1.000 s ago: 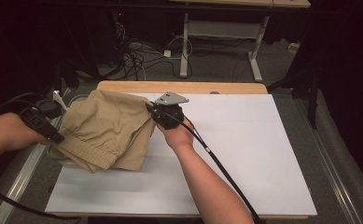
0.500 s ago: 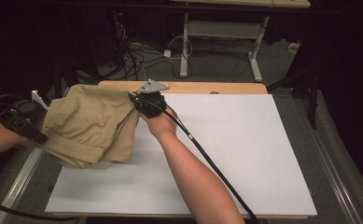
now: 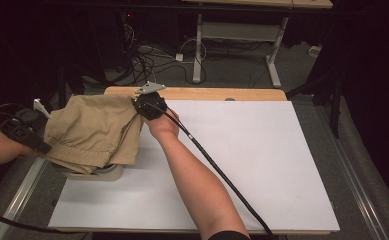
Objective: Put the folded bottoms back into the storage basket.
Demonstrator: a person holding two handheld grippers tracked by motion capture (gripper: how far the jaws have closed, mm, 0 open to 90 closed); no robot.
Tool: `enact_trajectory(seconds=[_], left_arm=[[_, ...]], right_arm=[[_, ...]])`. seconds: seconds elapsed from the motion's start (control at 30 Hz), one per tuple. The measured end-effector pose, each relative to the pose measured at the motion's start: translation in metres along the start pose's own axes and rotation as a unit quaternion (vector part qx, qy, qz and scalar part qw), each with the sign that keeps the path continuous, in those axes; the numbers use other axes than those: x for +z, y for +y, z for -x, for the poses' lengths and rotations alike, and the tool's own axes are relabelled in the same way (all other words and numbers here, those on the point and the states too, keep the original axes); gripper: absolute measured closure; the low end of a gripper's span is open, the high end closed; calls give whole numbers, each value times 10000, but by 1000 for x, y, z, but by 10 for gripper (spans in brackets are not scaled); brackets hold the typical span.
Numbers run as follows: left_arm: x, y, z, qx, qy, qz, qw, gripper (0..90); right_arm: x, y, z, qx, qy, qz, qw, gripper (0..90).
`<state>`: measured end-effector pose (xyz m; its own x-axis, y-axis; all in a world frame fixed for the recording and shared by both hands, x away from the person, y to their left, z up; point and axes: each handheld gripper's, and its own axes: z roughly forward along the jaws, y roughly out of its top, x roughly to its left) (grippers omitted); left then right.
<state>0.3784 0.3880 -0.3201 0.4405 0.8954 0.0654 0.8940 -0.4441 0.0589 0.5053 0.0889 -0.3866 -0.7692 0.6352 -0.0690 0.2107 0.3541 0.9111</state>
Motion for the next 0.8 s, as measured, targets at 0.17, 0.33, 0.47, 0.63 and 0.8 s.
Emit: enact_trajectory(seconds=[0.17,0.33,0.47,0.63,0.8], left_arm=[[8,-2,1,6,8,-116,9999,746],[13,-4,2,7,22,-121,9999,739],[16,-4,4,10,28,-136,9999,733],[17,-4,5,-2,30,-147,9999,707],[15,-4,5,-17,-14,-129,9999,618]], right_arm=[[12,-15,-1,7,17,-180,9998,841],[17,-25,0,80,61,-257,9996,834],[18,-26,2,124,107,-253,9995,826],[17,-27,2,137,143,-297,9994,784],[13,-25,4,249,227,-396,9986,561]])
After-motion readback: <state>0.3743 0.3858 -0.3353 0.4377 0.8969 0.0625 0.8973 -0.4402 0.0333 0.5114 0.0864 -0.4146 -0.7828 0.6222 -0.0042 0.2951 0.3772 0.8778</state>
